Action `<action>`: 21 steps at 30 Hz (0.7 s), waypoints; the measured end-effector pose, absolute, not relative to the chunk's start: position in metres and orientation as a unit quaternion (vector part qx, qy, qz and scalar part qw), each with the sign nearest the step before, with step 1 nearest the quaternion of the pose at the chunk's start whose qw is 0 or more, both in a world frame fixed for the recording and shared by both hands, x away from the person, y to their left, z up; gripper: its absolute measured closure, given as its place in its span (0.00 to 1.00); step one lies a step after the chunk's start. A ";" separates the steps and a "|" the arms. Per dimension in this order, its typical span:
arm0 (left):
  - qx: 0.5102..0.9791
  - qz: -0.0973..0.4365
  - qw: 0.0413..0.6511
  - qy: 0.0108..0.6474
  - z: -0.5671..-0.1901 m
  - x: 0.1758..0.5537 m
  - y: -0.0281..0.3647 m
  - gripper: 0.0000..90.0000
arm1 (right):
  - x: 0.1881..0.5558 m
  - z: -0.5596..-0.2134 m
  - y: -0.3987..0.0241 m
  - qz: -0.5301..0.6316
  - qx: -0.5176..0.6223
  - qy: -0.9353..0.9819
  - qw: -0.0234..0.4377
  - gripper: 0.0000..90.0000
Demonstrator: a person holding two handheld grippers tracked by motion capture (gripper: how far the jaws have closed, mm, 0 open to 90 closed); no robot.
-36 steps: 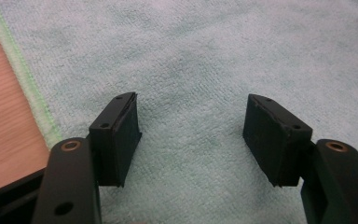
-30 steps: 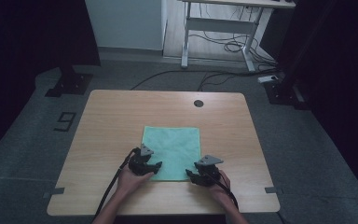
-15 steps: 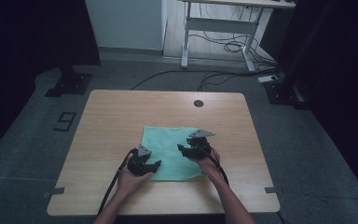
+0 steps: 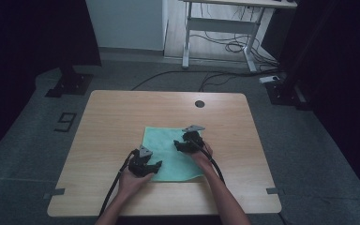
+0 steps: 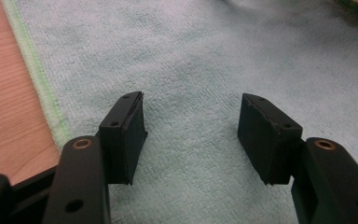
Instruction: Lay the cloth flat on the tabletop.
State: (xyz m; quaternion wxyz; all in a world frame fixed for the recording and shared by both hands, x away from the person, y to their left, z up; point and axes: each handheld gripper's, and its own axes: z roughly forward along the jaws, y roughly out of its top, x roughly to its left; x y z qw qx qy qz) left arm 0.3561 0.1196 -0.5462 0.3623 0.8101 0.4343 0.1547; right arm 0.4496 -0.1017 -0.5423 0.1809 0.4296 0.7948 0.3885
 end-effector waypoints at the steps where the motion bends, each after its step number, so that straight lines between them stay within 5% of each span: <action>1: 0.811 0.155 0.362 0.433 -0.546 0.356 0.119 0.46 | 0.450 -0.543 -0.102 0.388 0.430 0.795 0.182 0.47; 21: 0.808 0.154 0.364 0.437 -0.546 0.353 0.121 0.47 | 0.462 -0.551 -0.128 0.367 0.463 0.779 0.209 0.47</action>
